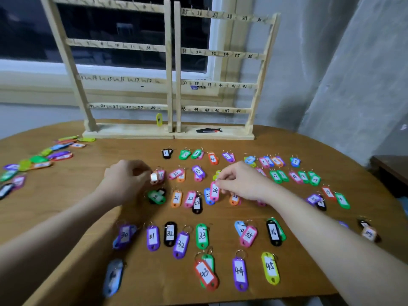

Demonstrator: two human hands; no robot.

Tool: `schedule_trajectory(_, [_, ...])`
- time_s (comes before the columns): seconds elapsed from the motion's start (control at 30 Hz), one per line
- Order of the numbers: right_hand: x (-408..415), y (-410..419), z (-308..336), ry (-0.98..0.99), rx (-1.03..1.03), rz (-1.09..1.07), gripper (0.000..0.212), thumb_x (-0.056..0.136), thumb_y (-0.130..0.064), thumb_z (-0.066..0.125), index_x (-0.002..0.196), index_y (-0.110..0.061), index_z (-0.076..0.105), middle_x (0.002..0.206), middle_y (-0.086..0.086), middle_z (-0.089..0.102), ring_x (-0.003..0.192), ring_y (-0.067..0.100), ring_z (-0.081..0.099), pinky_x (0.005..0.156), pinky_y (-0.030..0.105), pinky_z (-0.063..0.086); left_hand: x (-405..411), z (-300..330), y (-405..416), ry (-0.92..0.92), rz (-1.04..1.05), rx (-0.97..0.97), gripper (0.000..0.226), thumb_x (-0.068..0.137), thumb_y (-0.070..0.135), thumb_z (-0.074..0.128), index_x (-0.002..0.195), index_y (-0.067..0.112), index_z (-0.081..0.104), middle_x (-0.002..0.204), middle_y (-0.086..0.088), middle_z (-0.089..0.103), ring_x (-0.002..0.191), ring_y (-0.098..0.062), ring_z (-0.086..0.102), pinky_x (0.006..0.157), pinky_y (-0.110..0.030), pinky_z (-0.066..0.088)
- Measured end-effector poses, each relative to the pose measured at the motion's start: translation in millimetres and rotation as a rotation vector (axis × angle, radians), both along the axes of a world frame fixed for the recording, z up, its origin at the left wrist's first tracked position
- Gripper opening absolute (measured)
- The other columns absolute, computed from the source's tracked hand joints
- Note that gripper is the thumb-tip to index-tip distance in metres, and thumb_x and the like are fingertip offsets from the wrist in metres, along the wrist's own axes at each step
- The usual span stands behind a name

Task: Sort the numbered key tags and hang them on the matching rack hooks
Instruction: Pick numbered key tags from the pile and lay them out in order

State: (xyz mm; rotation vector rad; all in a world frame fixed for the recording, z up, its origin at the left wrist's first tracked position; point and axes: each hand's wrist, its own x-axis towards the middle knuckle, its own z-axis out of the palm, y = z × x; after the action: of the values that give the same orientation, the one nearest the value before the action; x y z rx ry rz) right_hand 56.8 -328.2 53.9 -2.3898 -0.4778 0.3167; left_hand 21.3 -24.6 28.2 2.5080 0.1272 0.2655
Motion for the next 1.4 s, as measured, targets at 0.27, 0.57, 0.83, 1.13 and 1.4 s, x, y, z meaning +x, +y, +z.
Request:
schedule_trajectory(0.27, [6,14,2,-0.045,-0.207,0.002,0.027,0.095,-0.025,0.065,0.070,-0.018,0.071,0.066,0.001,0.070,0.054,0.010,0.053,0.059,0.029,0.046,-11,-15,54,-0.029,0.122,-0.082,0.012,0.093,0.024,0.065,0.089,0.033,0.072,0.095,-0.001,0.075,0.090,-0.025,0.068,0.088,-0.042,0.055])
schedule_trajectory(0.57, [12,10,15,0.029,-0.357,-0.007,0.018,0.094,-0.031,0.068,0.081,-0.022,0.075,0.072,-0.001,0.072,0.065,0.011,0.062,0.066,0.033,0.051,-10,-19,83,-0.038,0.143,-0.146,0.014,0.096,0.022,0.062,0.093,0.030,0.073,0.097,0.001,0.072,0.094,-0.022,0.064,0.091,-0.042,0.052])
schedule_trajectory(0.83, [25,25,19,-0.033,-0.431,-0.046,0.011,0.083,-0.018,0.066,0.083,-0.022,0.077,0.060,-0.009,0.067,0.059,0.004,0.059,0.064,0.025,0.051,7,-18,112,-0.089,0.224,-0.100,0.010,0.096,0.024,0.062,0.096,0.030,0.070,0.090,0.005,0.069,0.096,-0.025,0.063,0.100,-0.052,0.046])
schedule_trajectory(1.13, [62,144,30,-0.164,-0.211,0.064,0.019,0.094,-0.021,0.060,0.084,-0.025,0.075,0.069,-0.005,0.066,0.059,0.006,0.053,0.051,0.014,0.039,37,-20,196,-0.158,0.552,-0.039,0.041,0.081,0.038,0.054,0.112,0.015,0.068,0.099,-0.011,0.069,0.103,-0.040,0.058,0.094,-0.051,0.042])
schedule_trajectory(1.4, [113,313,-12,-0.162,-0.057,0.209,0.011,0.095,-0.024,0.061,0.100,-0.025,0.072,0.085,-0.002,0.070,0.072,0.013,0.061,0.066,0.026,0.047,57,-43,207,-0.095,0.581,0.178,0.025,0.093,0.039,0.058,0.107,0.022,0.069,0.113,-0.008,0.055,0.112,-0.033,0.047,0.096,-0.046,0.029])
